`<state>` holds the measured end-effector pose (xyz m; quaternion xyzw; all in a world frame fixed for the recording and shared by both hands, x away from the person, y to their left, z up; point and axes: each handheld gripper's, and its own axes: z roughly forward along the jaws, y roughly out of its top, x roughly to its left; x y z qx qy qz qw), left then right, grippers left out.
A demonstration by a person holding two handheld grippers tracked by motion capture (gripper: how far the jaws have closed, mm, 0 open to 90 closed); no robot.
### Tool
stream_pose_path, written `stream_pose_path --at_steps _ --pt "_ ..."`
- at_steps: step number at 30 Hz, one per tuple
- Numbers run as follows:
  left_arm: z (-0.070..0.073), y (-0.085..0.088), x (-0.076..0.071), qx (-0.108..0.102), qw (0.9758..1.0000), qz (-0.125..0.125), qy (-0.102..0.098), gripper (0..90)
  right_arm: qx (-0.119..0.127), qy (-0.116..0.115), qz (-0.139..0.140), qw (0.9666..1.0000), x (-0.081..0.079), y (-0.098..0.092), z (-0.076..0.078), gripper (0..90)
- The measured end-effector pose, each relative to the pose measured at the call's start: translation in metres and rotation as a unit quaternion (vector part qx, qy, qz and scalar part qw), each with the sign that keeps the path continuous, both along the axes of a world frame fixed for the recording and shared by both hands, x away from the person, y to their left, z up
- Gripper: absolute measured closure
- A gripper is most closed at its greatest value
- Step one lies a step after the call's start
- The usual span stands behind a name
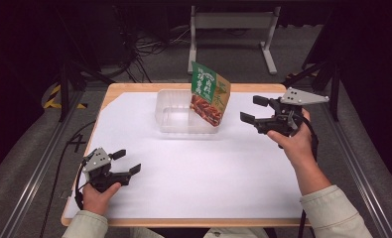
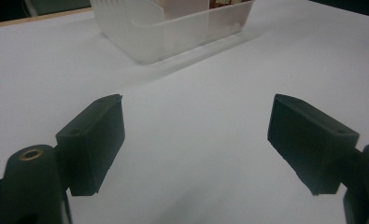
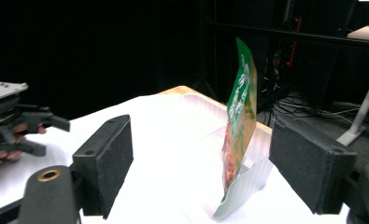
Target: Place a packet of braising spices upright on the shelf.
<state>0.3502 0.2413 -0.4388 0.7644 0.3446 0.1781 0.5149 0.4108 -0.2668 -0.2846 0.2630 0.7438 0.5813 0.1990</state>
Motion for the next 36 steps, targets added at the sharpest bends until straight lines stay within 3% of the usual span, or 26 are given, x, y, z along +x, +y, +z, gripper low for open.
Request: stream_pose_path --at_steps 7,12,23,36 --pt "0.0 0.002 -0.001 -0.002 1.0 0.003 -0.001 19.5 -0.029 -0.006 -0.002 0.9996 -0.016 -0.009 -0.013 20.1" --pt "0.0 0.001 -0.002 0.002 1.0 0.001 -0.001 19.5 -0.017 -0.004 -0.003 0.9998 -0.027 -0.016 -0.029 20.1" --pt "-0.001 0.005 -0.009 0.003 1.0 0.003 0.001 19.3 -0.02 0.007 0.012 0.9997 -0.04 -0.019 -0.071 19.8" --pt "-0.001 0.009 -0.016 0.003 1.0 0.0 -0.001 18.9 -0.041 0.021 0.008 0.9989 -0.046 -0.015 -0.121 18.4"
